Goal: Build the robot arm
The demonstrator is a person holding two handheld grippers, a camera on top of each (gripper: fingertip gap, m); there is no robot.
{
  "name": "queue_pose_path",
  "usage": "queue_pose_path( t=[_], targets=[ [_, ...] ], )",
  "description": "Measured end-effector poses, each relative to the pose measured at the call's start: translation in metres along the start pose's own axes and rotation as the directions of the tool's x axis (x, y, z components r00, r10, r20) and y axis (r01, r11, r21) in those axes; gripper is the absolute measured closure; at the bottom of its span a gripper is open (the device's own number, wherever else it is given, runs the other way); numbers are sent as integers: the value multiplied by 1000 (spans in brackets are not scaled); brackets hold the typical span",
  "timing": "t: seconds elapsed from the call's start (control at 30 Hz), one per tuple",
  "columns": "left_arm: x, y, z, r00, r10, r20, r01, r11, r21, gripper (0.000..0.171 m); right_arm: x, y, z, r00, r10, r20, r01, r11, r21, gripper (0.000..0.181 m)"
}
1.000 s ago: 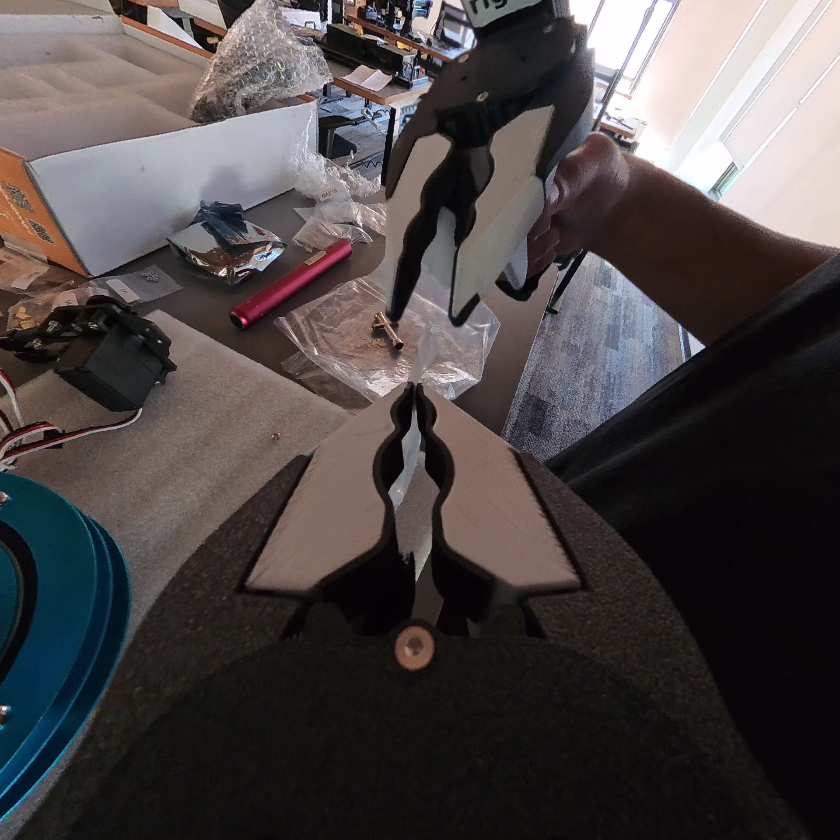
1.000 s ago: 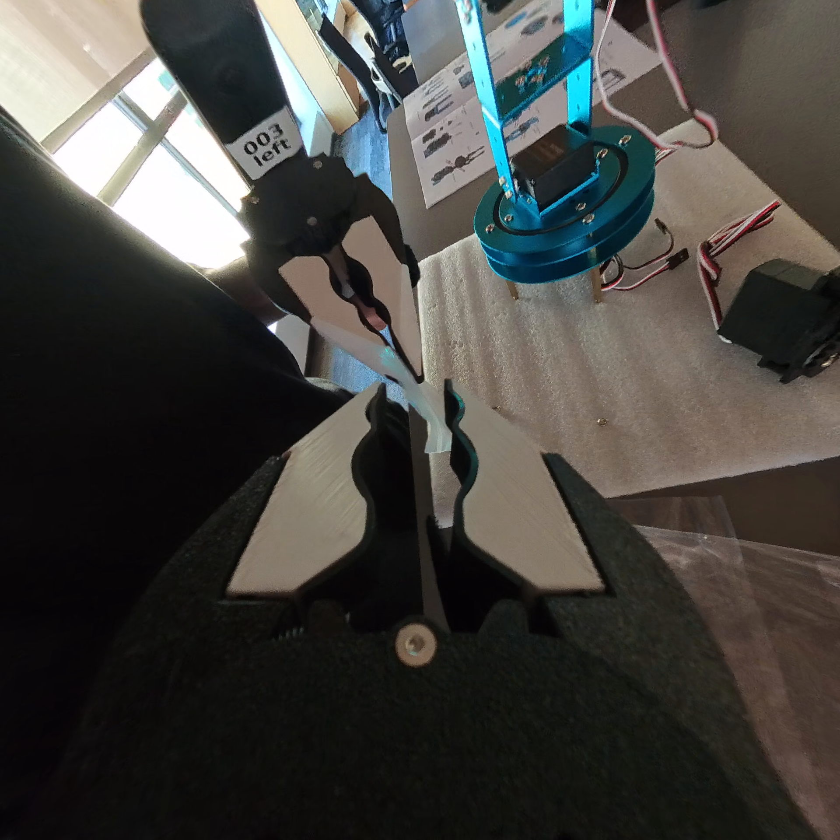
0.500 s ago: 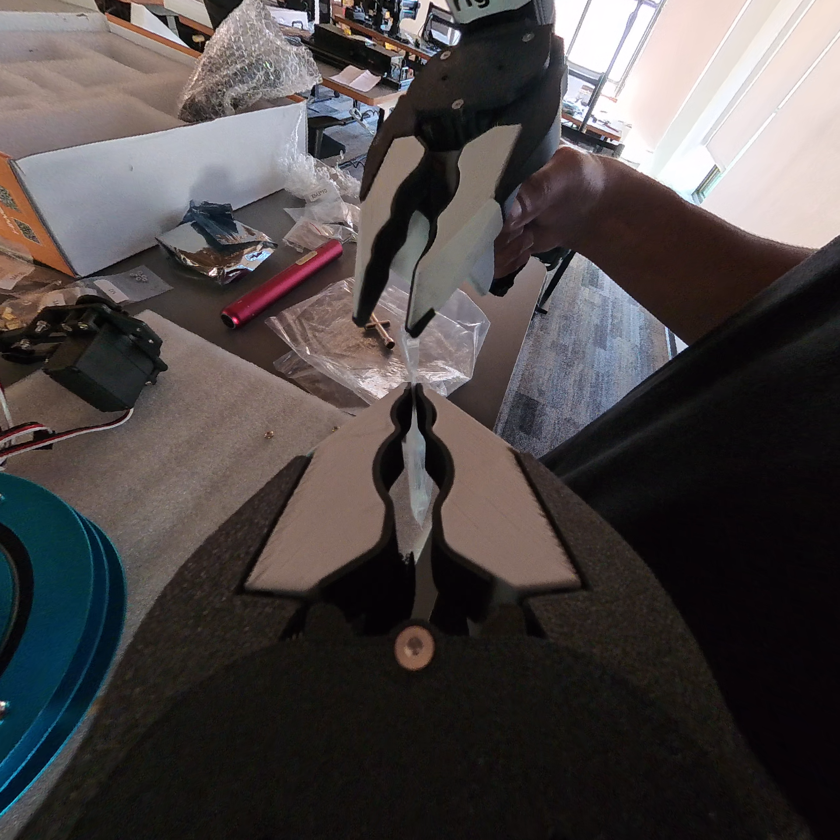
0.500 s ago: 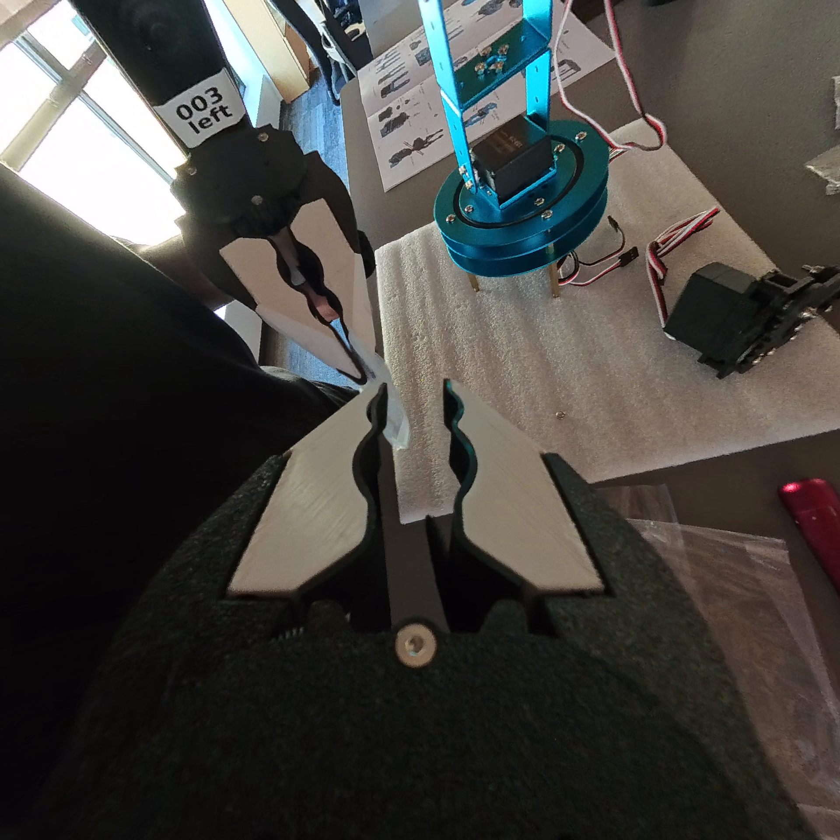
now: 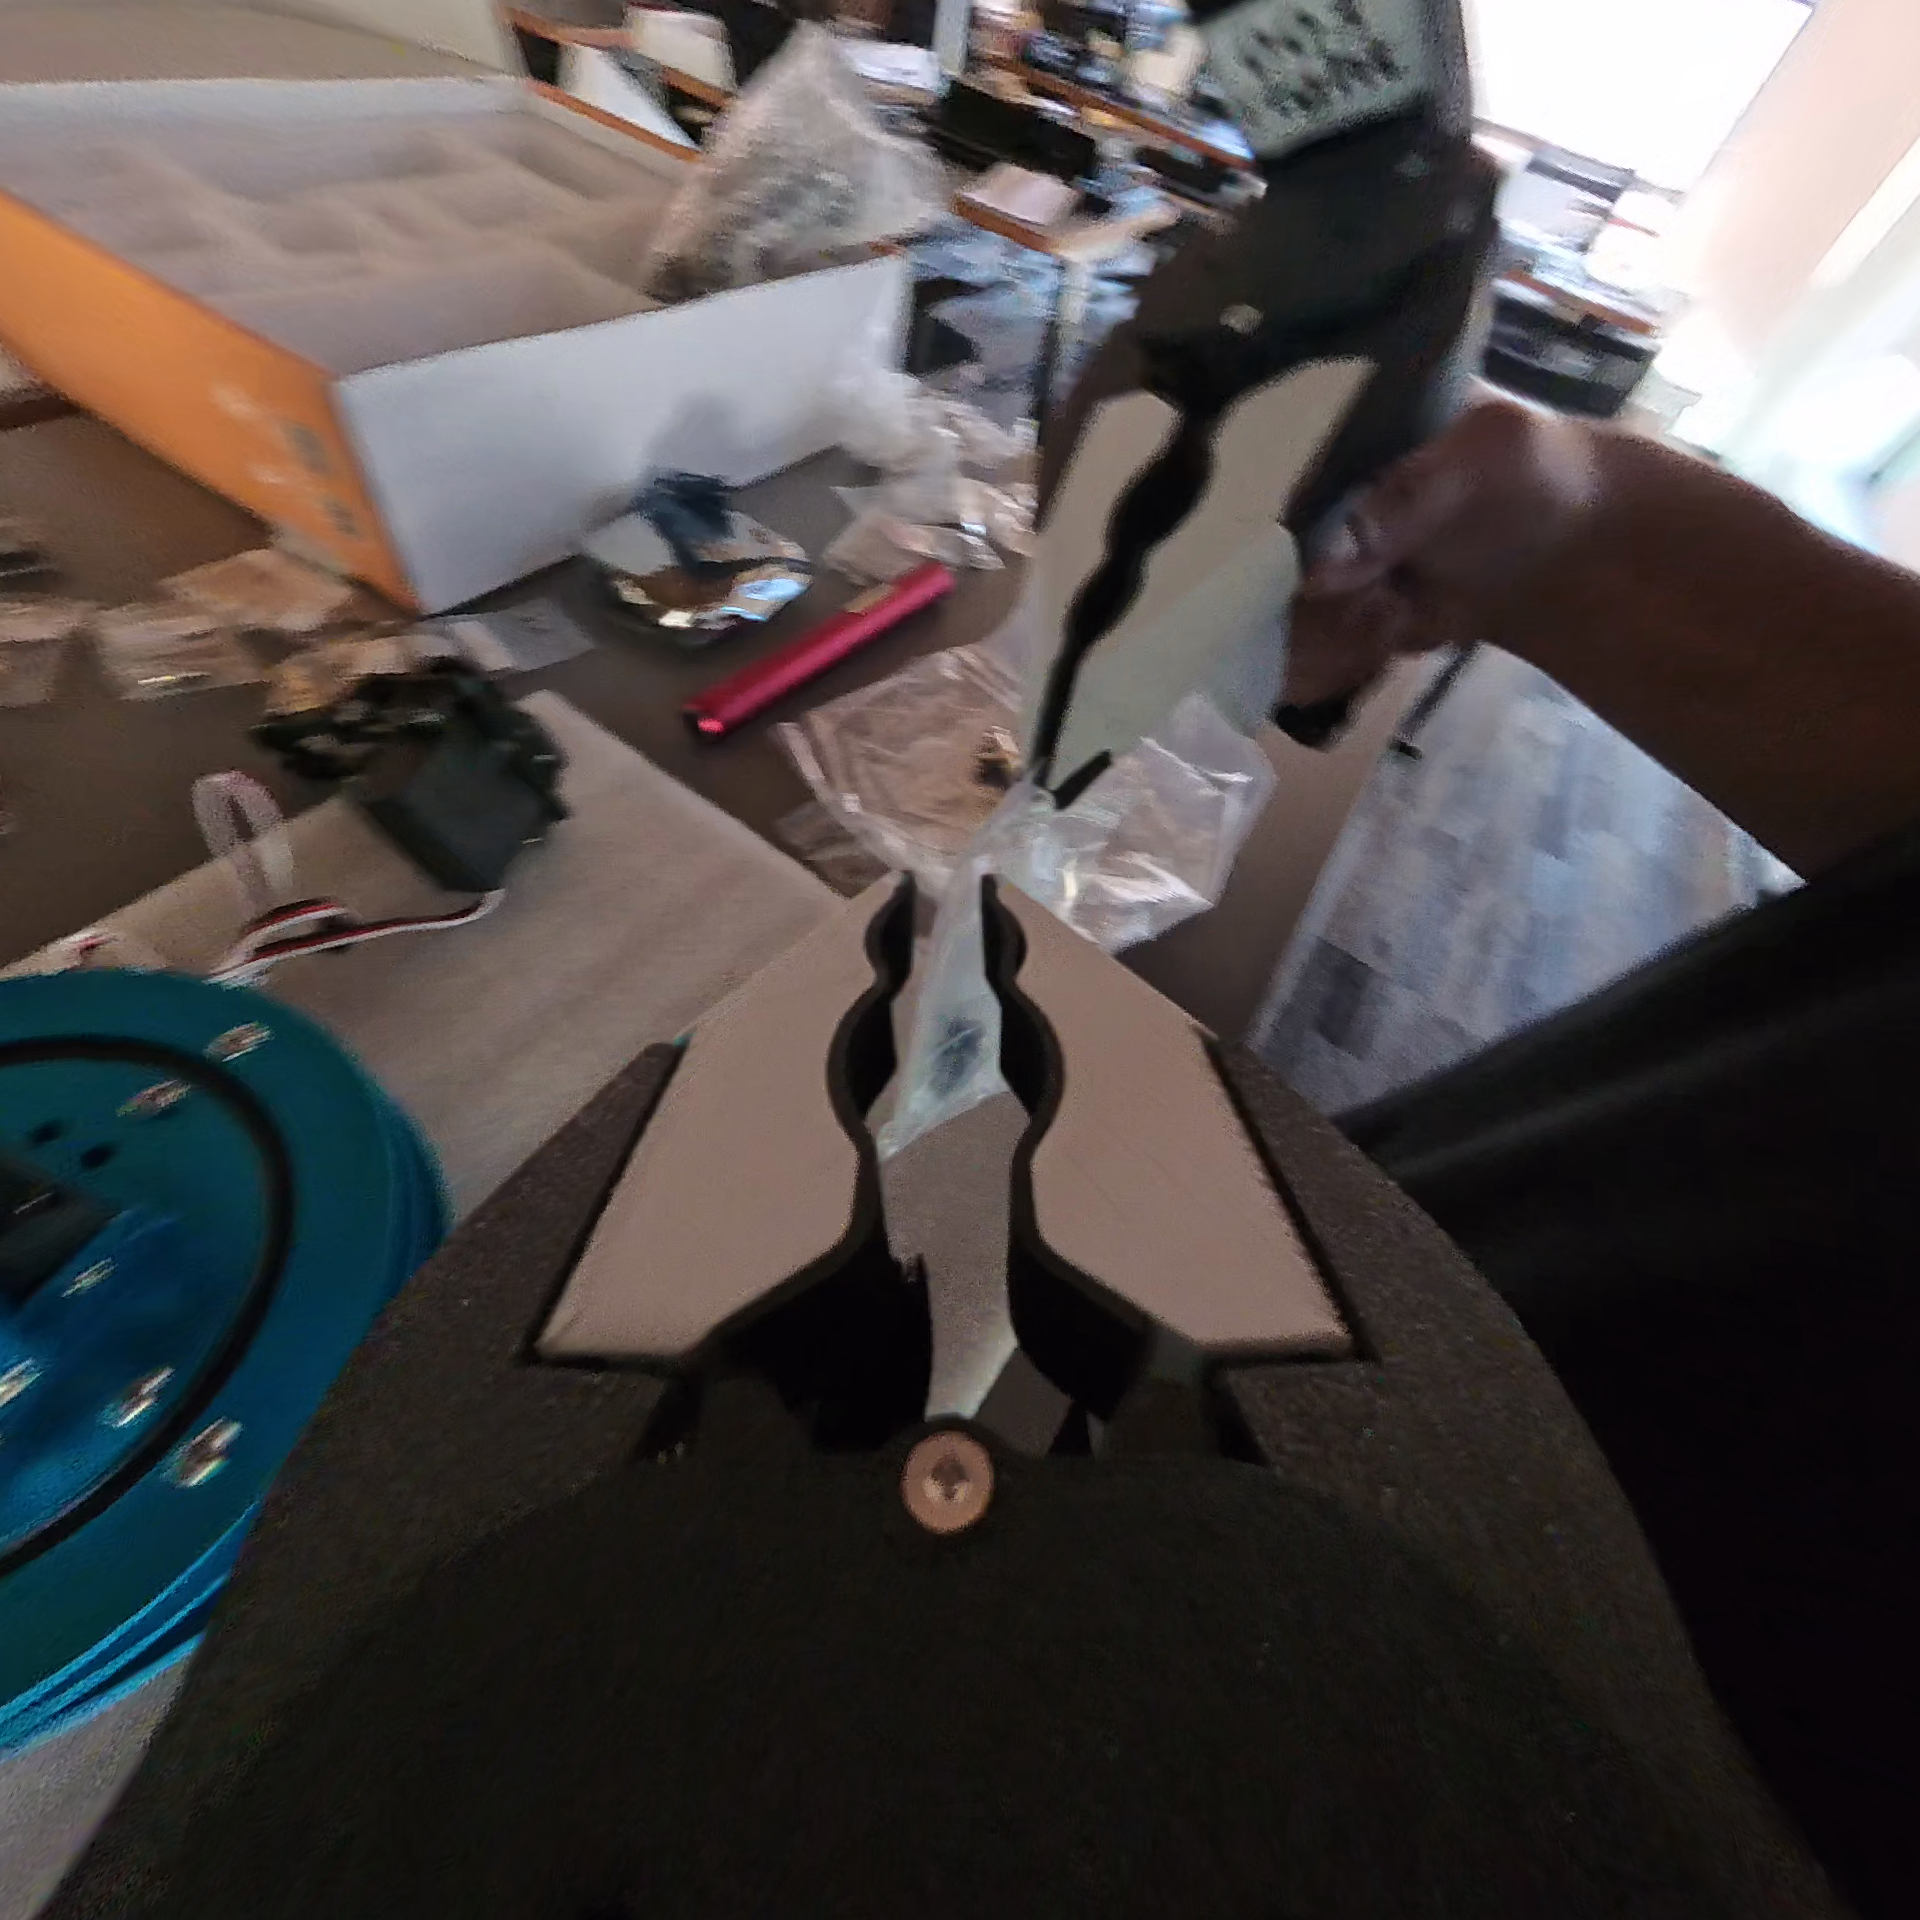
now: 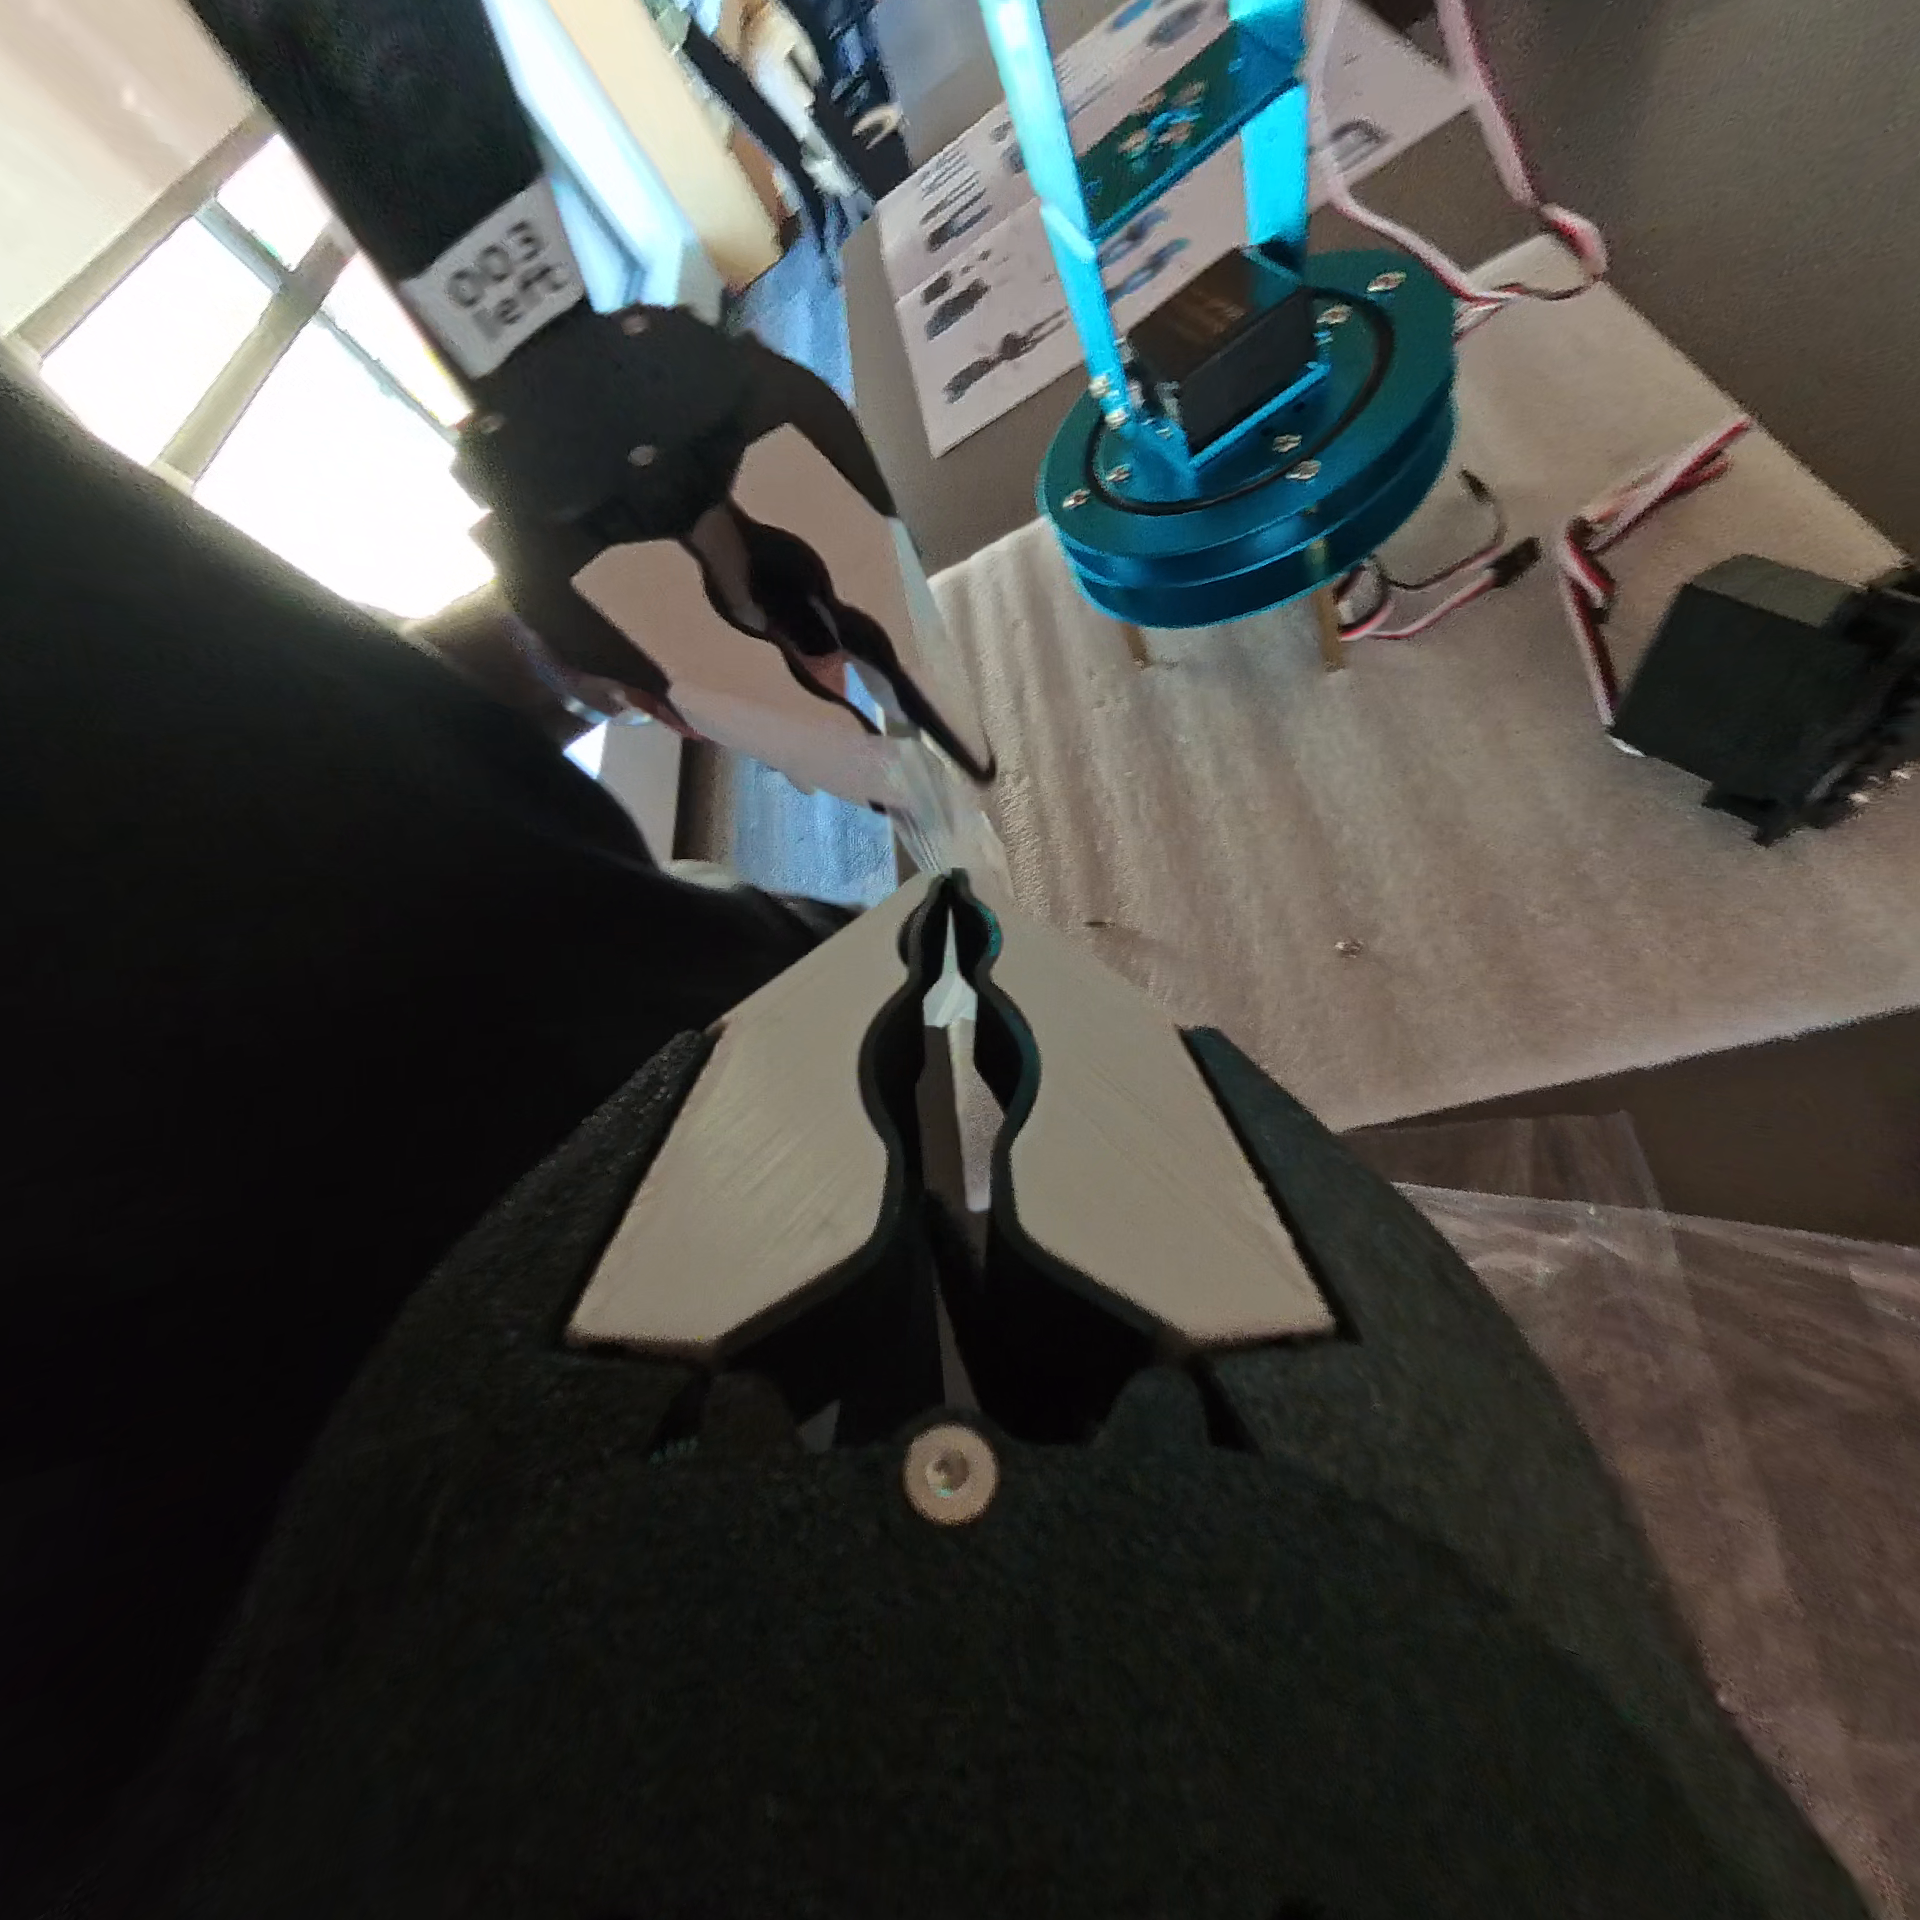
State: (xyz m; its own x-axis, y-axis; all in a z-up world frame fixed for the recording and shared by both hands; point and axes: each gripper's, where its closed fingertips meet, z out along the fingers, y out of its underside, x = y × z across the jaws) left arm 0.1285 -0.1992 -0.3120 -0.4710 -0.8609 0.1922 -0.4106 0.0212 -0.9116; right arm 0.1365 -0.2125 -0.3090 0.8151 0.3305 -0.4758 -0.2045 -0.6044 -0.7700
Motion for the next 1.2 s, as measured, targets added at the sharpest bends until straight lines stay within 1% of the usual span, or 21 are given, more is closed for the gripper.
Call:
queue_pose_path(
  t=[0.03,0.07,0.1,0.13,0.17,0.2,0.27,0.33,0.37,0.43,0.6,0.67,0.73,0.9,0.93,1.03,1.1,1.13,1.2],
  targets=[
    [-10,-4,-4,997,-15,70,14,1000,17,152,7,-2,-1,999,24,-37,-23,999,25,181],
    [-16,-8,-10,991,-28,132,22,999,40,150,13,-3,-2,996,55,-71,-51,997,50,181],
    [-19,-12,-17,984,-43,175,31,997,69,150,17,-4,-4,991,90,-97,-83,994,76,181],
    [-16,-16,-21,980,-68,186,50,994,98,153,20,-8,-5,985,125,-119,-111,987,117,181],
    [-9,-19,-21,981,-106,161,87,989,120,157,20,-12,-6,978,167,-123,-146,976,162,181],
    [0,-20,-18,981,-158,111,143,981,133,158,17,-16,-6,972,210,-101,-187,961,202,181],
    [9,-24,-7,960,-281,14,275,949,155,154,5,-23,-3,960,279,-27,-262,927,269,181],
    [10,-28,1,915,-396,-80,405,896,181,151,-9,-25,-2,948,314,55,-316,899,304,181],
    [11,-33,1,887,-440,-141,461,866,196,149,-11,-26,-4,944,322,64,-325,887,329,181],
    [17,-39,2,836,-492,-245,540,817,201,151,-16,-24,-7,940,327,93,-339,879,335,181],
    [28,-46,7,771,-533,-350,614,767,186,155,-20,-17,-16,944,310,116,-331,891,312,181],
    [27,-49,10,760,-544,-355,629,752,197,163,-21,-18,-21,943,305,129,-331,890,315,181],
    [27,-50,13,761,-547,-350,631,750,200,167,-21,-18,-25,938,310,154,-344,885,314,181],
    [30,-51,21,789,-531,-309,601,771,210,169,-18,-16,-34,925,325,194,-373,869,324,181],
    [29,-50,23,799,-527,-290,589,781,207,169,-16,-14,-35,929,323,181,-366,872,326,181],
    [25,-39,32,864,-478,-157,501,848,175,171,-4,-5,-33,956,291,39,-288,905,313,181],
    [20,-28,39,913,-407,-16,405,906,121,171,6,4,-29,962,257,-94,-223,935,275,181],
    [18,-23,43,929,-366,56,361,928,88,171,12,8,-27,958,235,-165,-189,949,253,181],
    [12,-15,47,930,-334,155,331,943,41,171,21,13,-24,935,202,-293,-139,965,222,181]
  ],
)
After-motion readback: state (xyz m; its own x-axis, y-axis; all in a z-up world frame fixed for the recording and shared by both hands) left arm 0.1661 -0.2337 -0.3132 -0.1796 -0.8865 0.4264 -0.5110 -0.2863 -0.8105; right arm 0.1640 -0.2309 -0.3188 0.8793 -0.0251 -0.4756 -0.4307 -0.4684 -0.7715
